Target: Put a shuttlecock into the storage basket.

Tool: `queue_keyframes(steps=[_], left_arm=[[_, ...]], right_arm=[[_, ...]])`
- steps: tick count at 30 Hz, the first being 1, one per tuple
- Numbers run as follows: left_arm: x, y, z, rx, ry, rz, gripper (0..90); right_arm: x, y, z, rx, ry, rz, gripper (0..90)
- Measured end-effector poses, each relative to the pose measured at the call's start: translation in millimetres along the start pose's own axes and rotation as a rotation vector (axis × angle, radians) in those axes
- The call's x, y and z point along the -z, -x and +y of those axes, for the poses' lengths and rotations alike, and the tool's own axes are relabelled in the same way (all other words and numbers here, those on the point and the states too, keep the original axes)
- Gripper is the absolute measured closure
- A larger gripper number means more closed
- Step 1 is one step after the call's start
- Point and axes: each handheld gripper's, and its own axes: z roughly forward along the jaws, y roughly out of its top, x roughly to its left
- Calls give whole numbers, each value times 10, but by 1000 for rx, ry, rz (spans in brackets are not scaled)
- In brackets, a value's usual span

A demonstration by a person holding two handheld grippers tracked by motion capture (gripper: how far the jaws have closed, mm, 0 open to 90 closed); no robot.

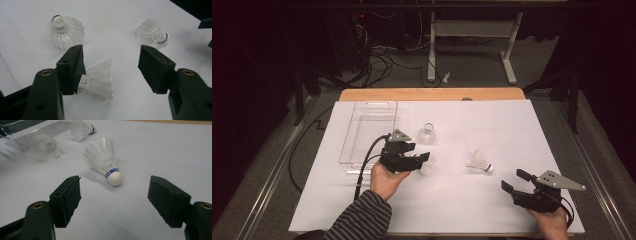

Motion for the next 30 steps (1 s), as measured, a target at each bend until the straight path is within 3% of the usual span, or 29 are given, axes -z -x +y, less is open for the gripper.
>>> queue_keyframes(steps=[12, 17, 21, 30], left_arm=[[-75, -19, 34, 13, -126, 15, 431], [-92, -24, 88, 31, -165, -6, 437], [-109, -2, 130, 16, -185, -1, 449], [-176, 46, 171, -18, -243, 51, 476]], right_arm=[[-9, -5, -1, 6, -8, 0, 271], [-13, -5, -1, 7, -12, -1, 271], [-15, -6, -2, 9, -14, -1, 272], [-35, -6, -3, 19, -31, 2, 273]])
